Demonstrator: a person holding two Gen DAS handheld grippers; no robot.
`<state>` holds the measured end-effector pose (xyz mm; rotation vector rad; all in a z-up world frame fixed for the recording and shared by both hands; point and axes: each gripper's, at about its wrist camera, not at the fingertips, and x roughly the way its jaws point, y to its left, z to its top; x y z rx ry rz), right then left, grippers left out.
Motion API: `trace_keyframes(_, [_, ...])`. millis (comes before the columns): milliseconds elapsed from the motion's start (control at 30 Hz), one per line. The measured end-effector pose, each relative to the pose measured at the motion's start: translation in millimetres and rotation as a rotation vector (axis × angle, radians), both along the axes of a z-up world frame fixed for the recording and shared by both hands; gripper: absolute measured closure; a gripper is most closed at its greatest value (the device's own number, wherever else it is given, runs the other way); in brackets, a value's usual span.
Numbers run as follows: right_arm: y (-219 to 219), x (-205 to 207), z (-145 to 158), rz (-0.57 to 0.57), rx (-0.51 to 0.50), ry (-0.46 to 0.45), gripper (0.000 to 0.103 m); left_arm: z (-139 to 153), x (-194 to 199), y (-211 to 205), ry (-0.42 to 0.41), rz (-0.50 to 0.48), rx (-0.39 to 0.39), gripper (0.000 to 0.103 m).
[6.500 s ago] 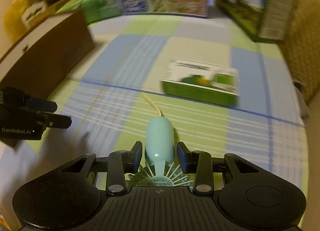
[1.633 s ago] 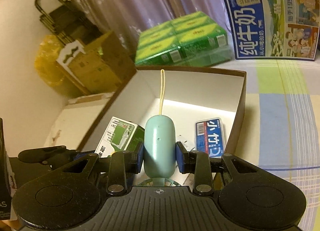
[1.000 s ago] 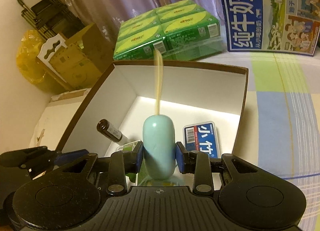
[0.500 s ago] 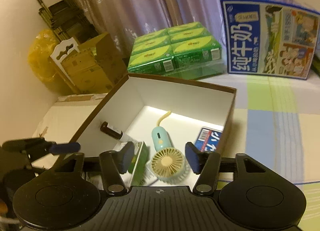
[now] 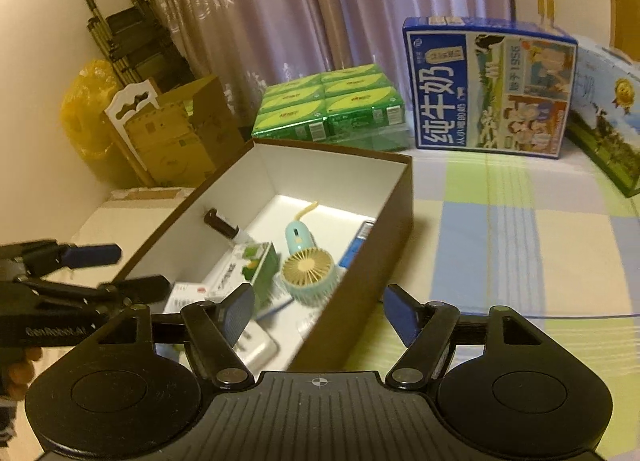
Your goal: Organize rigid objects
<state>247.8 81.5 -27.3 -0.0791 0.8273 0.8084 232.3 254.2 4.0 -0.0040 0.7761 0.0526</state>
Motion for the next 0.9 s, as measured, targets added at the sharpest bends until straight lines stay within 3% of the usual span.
trace_keyframes(333, [-76, -31, 14, 0.031, 0.052, -0.018, 0.035, 15, -58, -67, -0.012, 0.038, 0.010, 0.028])
trace_keyframes(500, [-121, -39, 13, 0.031, 0.065, 0.025, 0.035, 15, -82, -103, -0.017, 0.069, -0.019, 0.028])
trace_keyframes(900, [-218, -74, 5, 0.027, -0.014, 0.038, 0.035, 6, -124, -186, 0.039, 0.096, -0.063, 0.028])
